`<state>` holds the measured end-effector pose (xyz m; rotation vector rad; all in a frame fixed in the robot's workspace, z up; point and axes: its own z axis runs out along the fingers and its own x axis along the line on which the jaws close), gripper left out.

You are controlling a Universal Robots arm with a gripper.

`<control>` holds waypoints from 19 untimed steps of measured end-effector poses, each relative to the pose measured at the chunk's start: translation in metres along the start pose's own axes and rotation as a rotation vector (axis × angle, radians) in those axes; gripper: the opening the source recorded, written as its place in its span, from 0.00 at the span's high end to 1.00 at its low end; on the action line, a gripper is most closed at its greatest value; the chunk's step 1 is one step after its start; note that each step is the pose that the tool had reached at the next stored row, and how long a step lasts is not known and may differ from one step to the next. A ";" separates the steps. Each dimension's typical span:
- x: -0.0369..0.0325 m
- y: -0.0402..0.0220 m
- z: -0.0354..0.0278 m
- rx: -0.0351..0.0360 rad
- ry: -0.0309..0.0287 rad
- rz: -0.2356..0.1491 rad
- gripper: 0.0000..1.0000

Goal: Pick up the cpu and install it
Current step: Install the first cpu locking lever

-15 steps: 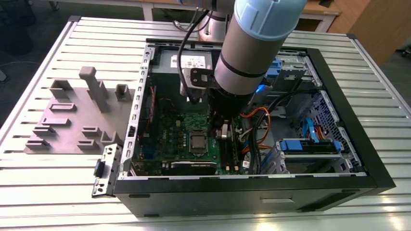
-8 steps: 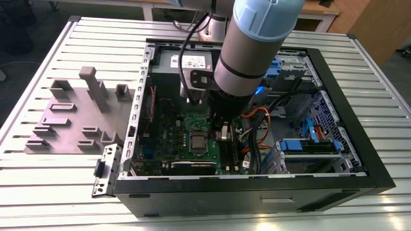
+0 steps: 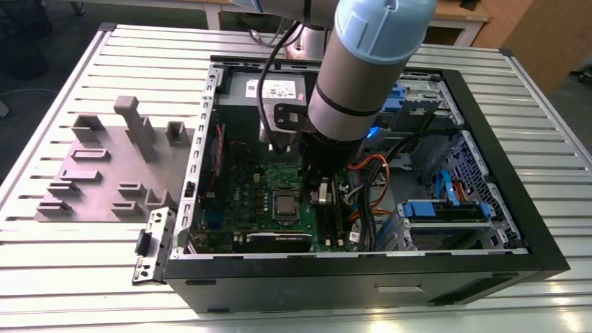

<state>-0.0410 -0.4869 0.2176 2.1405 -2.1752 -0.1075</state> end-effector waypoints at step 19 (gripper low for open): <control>0.0061 -0.0004 0.0036 0.0013 0.0047 0.001 0.89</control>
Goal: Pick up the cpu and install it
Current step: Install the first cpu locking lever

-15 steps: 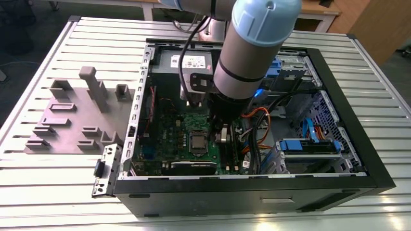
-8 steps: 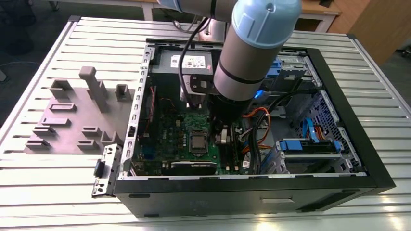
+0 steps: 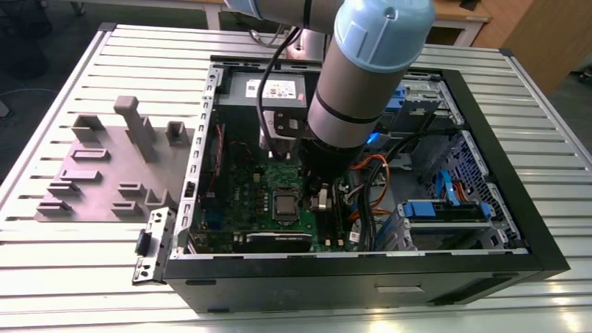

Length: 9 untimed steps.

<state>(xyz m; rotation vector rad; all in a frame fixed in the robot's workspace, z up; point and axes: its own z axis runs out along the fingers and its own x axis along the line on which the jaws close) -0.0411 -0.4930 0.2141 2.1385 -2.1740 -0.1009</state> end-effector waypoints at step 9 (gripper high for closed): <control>0.0024 -0.0006 0.0045 0.0011 0.0013 0.000 0.89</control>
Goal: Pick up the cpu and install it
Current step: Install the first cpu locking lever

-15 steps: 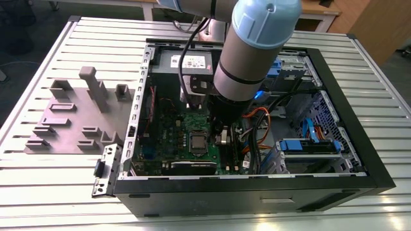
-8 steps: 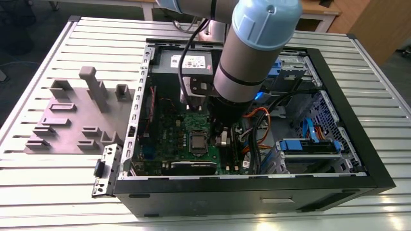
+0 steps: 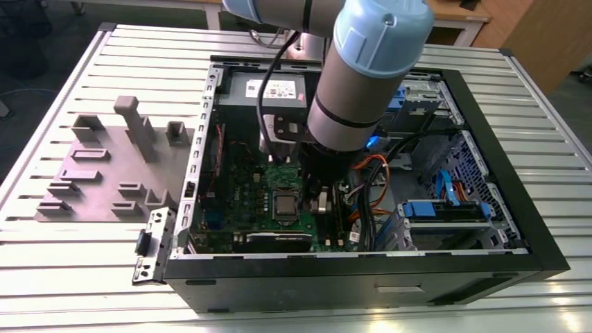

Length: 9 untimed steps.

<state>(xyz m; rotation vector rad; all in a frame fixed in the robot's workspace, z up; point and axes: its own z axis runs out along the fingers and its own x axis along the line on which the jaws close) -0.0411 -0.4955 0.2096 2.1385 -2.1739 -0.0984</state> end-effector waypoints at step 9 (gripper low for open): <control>0.0031 -0.0006 0.0051 0.0000 0.0002 0.000 0.89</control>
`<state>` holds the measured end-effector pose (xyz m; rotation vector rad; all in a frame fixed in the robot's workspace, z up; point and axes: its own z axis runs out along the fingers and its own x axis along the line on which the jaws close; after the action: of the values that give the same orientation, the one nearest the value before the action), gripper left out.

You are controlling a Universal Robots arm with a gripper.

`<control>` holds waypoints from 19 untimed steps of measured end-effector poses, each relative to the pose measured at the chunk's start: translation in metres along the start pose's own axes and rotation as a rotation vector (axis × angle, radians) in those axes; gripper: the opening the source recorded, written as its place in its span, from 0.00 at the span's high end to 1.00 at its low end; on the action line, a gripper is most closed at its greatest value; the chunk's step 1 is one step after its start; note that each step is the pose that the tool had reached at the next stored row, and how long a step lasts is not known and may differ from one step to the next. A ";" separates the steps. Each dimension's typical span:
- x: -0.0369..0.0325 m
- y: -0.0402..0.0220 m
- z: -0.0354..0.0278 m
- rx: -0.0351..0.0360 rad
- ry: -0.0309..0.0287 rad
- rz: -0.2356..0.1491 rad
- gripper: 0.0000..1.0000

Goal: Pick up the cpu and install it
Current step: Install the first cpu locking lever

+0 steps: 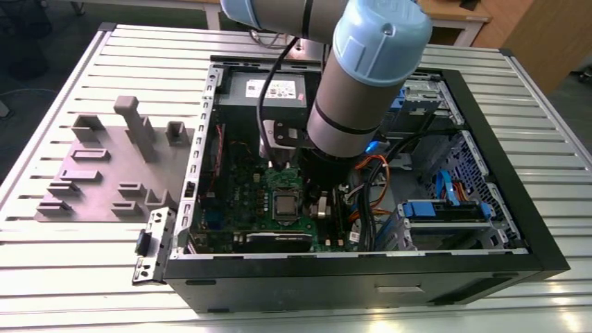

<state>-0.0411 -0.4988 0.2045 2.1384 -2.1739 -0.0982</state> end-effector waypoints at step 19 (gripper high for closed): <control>0.0026 -0.0011 0.0104 0.0000 0.0002 -0.001 0.89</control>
<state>-0.0412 -0.5016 0.1941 2.1390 -2.1732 -0.0980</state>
